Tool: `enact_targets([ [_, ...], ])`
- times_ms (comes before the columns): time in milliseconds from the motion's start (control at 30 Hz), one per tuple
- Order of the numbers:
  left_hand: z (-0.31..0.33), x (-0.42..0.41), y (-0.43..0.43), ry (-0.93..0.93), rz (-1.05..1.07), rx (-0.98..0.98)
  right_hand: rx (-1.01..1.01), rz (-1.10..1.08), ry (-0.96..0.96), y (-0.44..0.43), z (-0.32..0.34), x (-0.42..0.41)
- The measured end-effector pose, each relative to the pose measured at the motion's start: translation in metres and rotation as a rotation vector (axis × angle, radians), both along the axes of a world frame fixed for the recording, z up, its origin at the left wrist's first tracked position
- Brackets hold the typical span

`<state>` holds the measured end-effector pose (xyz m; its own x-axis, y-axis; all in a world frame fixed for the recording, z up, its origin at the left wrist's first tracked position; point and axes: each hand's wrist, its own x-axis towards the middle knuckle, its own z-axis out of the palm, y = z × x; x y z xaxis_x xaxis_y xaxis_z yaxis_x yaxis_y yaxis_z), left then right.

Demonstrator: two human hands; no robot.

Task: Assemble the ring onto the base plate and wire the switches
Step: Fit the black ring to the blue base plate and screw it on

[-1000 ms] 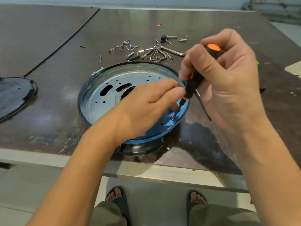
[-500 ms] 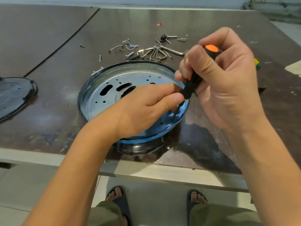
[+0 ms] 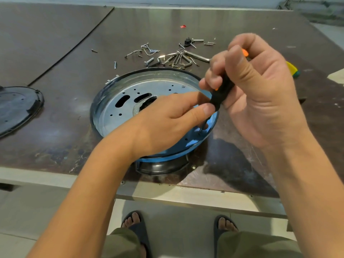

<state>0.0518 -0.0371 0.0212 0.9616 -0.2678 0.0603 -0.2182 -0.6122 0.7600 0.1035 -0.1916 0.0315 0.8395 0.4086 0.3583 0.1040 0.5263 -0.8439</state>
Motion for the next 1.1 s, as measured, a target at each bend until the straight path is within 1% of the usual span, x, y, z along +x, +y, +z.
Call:
enact_targets([
  [67, 0.000, -0.001, -0.001, 0.006, 0.004, -0.001, -0.010, 0.081, 0.035, -0.002, 0.000, 0.000],
  [133, -0.001, -0.001, 0.000, 0.019, 0.015, -0.006, -0.028, 0.101, 0.024, -0.004, 0.000, 0.001],
  [233, 0.000, -0.001, 0.001, 0.027, 0.026, -0.009, -0.057, 0.048, -0.045, 0.000, -0.001, -0.001],
  [333, 0.001, -0.002, 0.001, -0.013, 0.006, 0.052, -0.030, -0.077, -0.038, 0.002, -0.001, -0.001],
  [567, 0.001, -0.002, 0.000, 0.002, 0.006, 0.079, -0.056, 0.029, -0.007, 0.003, 0.000, -0.001],
  [667, 0.000, -0.002, 0.002, -0.017, 0.008, 0.092, -0.068, -0.016, -0.071, 0.004, -0.003, -0.002],
  [800, 0.000, -0.002, 0.002, -0.022, 0.000, 0.120, -0.036, -0.128, -0.056, 0.007, -0.005, -0.002],
  [900, 0.000, -0.002, 0.001, -0.021, -0.007, 0.126, -0.015, -0.070, -0.075, 0.008, -0.001, -0.002],
  [1000, -0.001, -0.002, 0.001, -0.032, 0.003, 0.127, -0.022, 0.018, -0.024, 0.004, -0.002, 0.001],
  [1100, -0.002, -0.003, 0.001, -0.047, 0.019, 0.124, -0.077, -0.010, -0.088, 0.006, -0.004, -0.002],
])
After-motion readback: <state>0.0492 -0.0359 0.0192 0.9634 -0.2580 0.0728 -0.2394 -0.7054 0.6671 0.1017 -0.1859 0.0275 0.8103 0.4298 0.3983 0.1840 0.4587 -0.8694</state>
